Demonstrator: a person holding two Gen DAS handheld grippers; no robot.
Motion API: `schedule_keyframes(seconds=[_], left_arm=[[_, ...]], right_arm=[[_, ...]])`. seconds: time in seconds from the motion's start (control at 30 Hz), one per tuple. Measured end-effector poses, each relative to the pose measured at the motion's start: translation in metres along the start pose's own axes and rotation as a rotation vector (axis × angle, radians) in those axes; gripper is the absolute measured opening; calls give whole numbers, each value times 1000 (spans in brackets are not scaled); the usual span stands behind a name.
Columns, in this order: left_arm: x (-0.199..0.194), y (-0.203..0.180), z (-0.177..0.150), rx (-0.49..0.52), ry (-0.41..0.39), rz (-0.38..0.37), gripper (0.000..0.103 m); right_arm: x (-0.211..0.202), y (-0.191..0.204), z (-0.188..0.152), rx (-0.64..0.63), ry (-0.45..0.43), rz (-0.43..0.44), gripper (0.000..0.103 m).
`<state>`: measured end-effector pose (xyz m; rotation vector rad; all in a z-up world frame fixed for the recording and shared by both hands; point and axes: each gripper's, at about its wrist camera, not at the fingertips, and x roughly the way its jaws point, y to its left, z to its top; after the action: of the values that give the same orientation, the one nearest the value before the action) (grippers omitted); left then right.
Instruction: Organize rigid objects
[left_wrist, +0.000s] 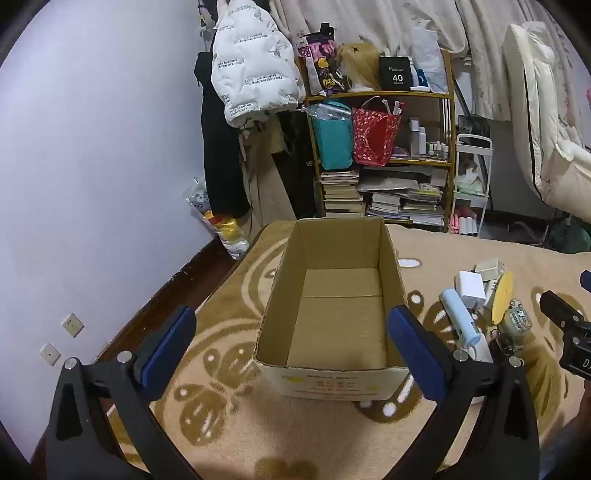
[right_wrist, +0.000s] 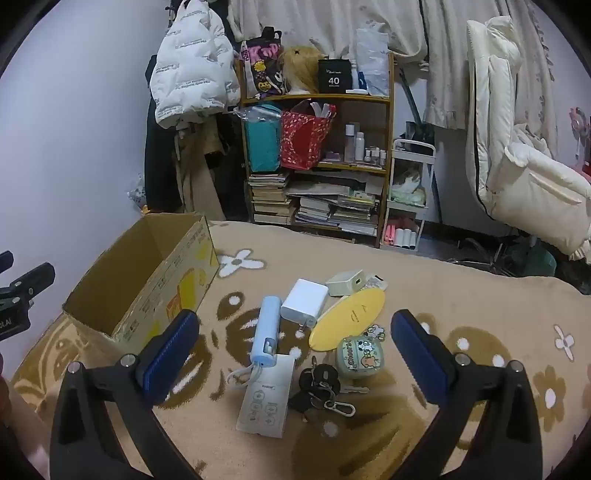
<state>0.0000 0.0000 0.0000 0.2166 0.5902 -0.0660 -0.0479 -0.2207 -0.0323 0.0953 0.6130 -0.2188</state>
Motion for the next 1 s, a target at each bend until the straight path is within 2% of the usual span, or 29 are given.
schedule_keyframes(seconds=[0.13,0.53,1.0], left_arm=[[-1,0,0,-5,-3,-17,103],[-2,-9,-3,4,-7,-4,103],[3,1,-1,-3,5,-29,103]], right_arm=[[-1,-1,-1,9,-14,8,103],[-1,0,0,0,-5,-3,103],[-11,0,3,-16,-36,2,103]])
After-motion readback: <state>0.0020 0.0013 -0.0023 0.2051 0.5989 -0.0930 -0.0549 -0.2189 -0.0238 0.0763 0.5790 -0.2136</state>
